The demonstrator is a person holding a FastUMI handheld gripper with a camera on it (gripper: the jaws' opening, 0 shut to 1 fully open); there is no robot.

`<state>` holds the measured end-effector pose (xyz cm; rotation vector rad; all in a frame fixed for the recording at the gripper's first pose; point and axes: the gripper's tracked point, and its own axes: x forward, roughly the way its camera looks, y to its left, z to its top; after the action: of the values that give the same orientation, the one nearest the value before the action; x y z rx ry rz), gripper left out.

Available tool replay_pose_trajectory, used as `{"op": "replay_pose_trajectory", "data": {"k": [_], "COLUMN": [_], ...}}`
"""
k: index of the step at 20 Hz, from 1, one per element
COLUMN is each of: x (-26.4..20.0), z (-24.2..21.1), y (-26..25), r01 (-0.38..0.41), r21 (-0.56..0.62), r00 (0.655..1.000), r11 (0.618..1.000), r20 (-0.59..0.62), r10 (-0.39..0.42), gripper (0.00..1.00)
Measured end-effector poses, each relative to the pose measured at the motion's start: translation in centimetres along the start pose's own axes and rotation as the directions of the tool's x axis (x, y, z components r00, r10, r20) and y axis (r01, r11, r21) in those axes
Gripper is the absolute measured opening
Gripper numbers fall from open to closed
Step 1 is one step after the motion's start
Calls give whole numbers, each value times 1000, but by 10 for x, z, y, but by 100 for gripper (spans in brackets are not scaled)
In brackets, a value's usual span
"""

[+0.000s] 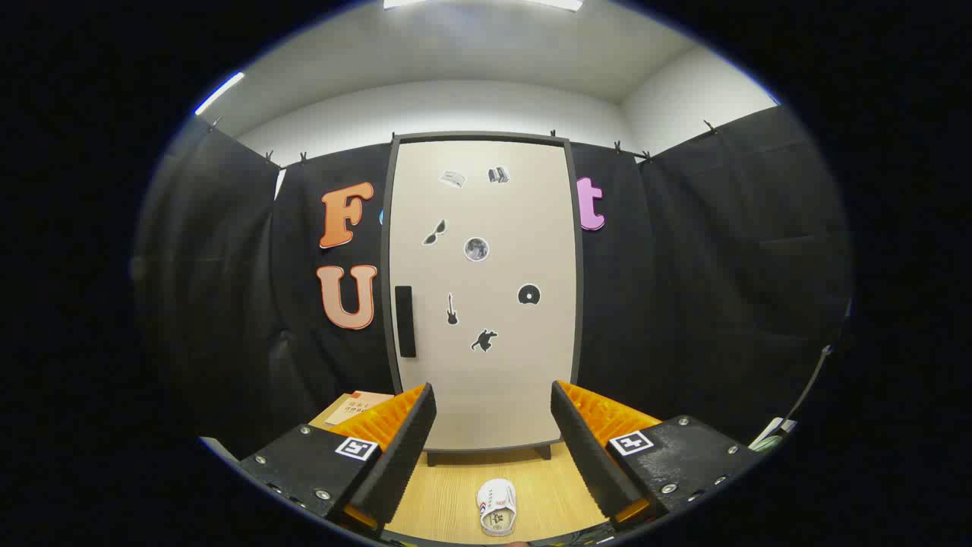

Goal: Open the shoe cabinet door, grab the shoes and put them into the shoe cabinet, then close the shoe cabinet door.

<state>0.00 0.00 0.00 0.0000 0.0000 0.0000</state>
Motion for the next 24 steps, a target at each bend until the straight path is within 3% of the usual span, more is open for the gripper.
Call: {"op": "replay_pose_trajectory", "data": {"k": [24], "x": [10], "z": [-11], "y": [13], "r01": [-12], "r21": [-15], "r00": [999], "r11": [1000], "r20": [-38], "r10": [11], "gripper": [95]}}
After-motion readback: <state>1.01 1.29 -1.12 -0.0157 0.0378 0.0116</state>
